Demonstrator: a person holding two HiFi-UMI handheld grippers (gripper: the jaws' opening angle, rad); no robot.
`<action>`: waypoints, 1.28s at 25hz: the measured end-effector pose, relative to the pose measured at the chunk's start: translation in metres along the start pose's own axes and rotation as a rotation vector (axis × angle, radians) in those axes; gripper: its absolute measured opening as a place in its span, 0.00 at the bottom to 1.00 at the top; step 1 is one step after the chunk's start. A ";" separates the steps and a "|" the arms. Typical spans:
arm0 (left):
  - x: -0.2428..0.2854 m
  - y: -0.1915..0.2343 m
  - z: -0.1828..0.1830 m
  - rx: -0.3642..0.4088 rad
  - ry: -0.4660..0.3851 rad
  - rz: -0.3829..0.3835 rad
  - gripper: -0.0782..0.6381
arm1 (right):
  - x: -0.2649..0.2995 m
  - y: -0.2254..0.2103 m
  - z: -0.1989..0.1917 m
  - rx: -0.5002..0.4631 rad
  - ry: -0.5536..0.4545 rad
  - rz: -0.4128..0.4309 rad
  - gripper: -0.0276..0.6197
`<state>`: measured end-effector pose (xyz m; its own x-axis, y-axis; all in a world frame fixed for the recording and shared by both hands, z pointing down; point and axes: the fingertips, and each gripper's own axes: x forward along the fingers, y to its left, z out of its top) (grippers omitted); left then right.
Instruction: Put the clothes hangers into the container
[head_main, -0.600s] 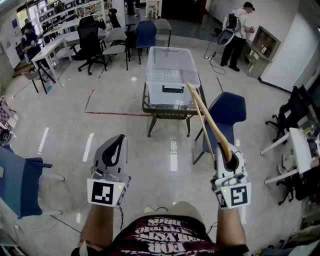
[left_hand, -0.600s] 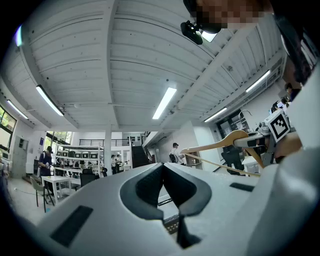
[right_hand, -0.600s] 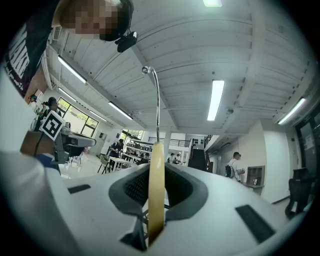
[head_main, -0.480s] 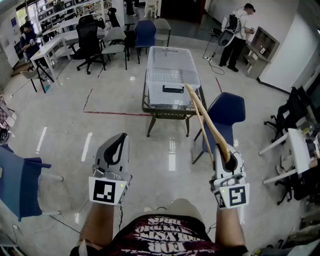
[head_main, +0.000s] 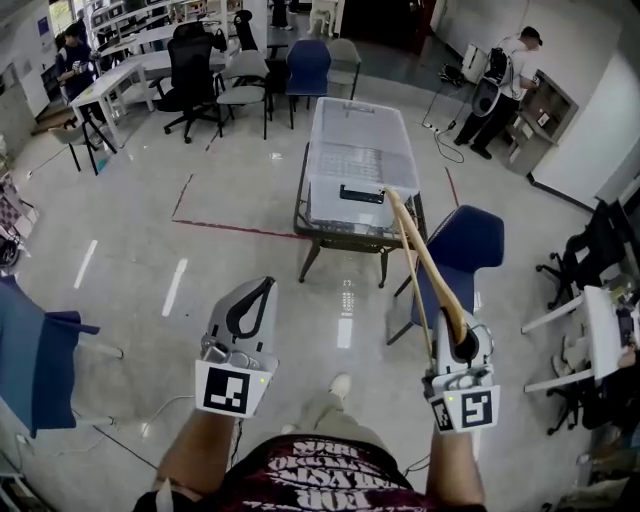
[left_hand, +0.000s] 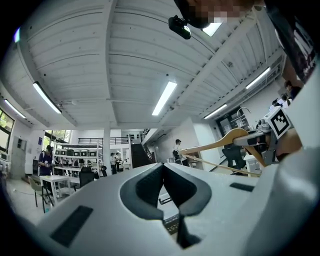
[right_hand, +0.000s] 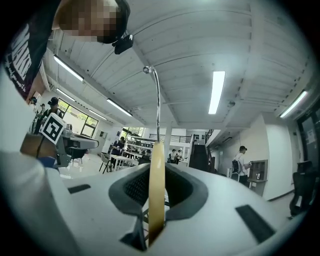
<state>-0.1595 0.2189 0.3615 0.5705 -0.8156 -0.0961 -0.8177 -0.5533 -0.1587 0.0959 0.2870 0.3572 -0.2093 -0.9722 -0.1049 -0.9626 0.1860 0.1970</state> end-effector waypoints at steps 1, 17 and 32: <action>0.007 0.001 -0.003 0.005 0.004 0.001 0.12 | 0.008 -0.005 -0.004 0.003 0.000 0.001 0.13; 0.143 -0.004 -0.029 -0.023 0.081 0.021 0.12 | 0.112 -0.102 -0.050 0.069 0.022 0.062 0.13; 0.211 -0.029 -0.040 -0.018 0.114 0.029 0.12 | 0.145 -0.161 -0.076 0.122 0.032 0.150 0.13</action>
<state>-0.0185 0.0565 0.3850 0.5351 -0.8447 0.0118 -0.8357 -0.5313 -0.1393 0.2335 0.1058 0.3839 -0.3484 -0.9359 -0.0518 -0.9351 0.3432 0.0886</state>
